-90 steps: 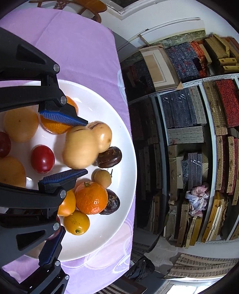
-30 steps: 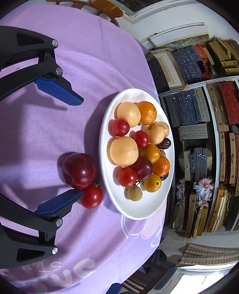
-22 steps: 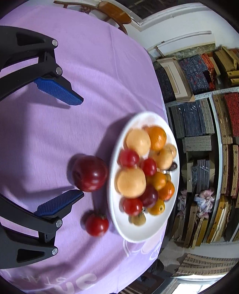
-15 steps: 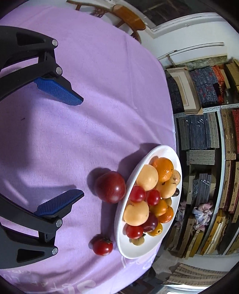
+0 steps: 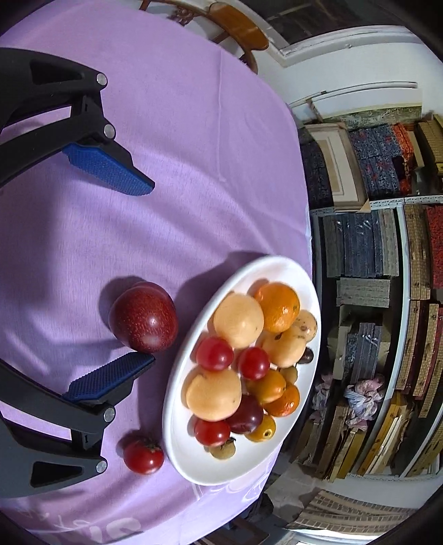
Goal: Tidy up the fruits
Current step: 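Grasp a red tomato with the right tool while the left tool approaches the last dark red plum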
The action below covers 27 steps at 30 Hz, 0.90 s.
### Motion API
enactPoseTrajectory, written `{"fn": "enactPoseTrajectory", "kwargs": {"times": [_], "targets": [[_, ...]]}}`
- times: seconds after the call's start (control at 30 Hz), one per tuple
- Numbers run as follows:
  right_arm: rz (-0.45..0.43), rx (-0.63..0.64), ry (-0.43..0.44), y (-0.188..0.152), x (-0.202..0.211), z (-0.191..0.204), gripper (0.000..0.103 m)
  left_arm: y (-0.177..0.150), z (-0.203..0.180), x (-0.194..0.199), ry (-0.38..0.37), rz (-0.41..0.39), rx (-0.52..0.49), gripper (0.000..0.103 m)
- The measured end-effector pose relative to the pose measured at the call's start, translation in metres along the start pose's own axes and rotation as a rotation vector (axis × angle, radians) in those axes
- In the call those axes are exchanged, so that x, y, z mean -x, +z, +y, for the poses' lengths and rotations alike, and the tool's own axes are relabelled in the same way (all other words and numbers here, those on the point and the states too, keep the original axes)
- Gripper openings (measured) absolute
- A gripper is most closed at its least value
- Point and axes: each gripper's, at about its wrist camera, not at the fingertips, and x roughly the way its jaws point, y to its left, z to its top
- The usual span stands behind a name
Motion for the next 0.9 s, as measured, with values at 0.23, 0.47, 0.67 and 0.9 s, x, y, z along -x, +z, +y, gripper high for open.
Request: {"fn": "enactPoseTrajectory", "kwargs": {"times": [0.23, 0.47, 0.67, 0.9], "targets": [[0.045, 0.145, 0.019, -0.013, -0.016, 0.031, 0.099, -0.002, 0.035, 0.0, -0.006, 0.02, 0.101, 0.094], [0.082, 0.426, -0.05, -0.02, -0.043, 0.095, 0.082, -0.004, 0.04, -0.006, -0.049, 0.062, 0.117, 0.096], [0.154, 0.376, -0.036, -0.004, -0.074, 0.102, 0.068, -0.007, 0.047, -0.004, -0.09, 0.051, 0.155, 0.096], [0.186, 0.339, -0.001, -0.007, -0.095, 0.098, 0.06, -0.009, 0.051, -0.004, -0.112, 0.057, 0.18, 0.097]]}}
